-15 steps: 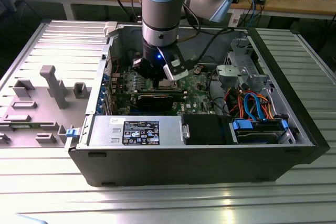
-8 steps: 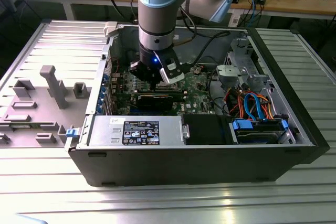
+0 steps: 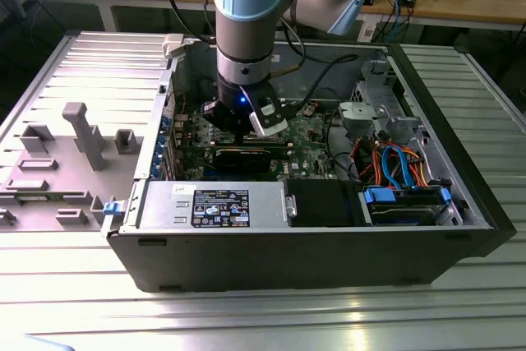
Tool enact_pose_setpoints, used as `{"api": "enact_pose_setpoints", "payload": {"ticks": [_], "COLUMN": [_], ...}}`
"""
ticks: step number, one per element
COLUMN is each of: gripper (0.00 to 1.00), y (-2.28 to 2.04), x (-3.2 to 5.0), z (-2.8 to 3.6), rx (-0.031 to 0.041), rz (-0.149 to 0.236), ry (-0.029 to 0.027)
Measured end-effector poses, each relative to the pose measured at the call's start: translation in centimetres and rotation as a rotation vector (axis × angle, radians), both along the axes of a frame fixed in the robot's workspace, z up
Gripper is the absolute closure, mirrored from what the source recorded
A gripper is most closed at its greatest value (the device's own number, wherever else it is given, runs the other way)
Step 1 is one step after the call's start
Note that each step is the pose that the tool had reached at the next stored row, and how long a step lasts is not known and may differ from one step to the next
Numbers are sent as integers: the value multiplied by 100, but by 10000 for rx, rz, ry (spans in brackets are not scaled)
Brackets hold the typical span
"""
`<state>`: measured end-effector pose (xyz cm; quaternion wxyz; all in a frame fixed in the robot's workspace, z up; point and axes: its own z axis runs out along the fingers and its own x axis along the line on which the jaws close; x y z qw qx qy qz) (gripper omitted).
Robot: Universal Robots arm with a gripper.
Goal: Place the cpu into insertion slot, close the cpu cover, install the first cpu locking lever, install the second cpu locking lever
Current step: 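Install the second cpu locking lever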
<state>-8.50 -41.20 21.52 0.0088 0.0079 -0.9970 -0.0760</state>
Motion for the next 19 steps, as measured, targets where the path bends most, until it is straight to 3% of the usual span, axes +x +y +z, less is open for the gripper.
{"api": "enact_pose_setpoints", "payload": {"ticks": [14,15,19], "gripper": [89,89,89], "y": [1,0,0], "x": [-15,-43,-44], "z": [-8,-47,-59], "rx": [10,177,214], "rz": [-1,0,0], "ry": [-1,0,-1]}}
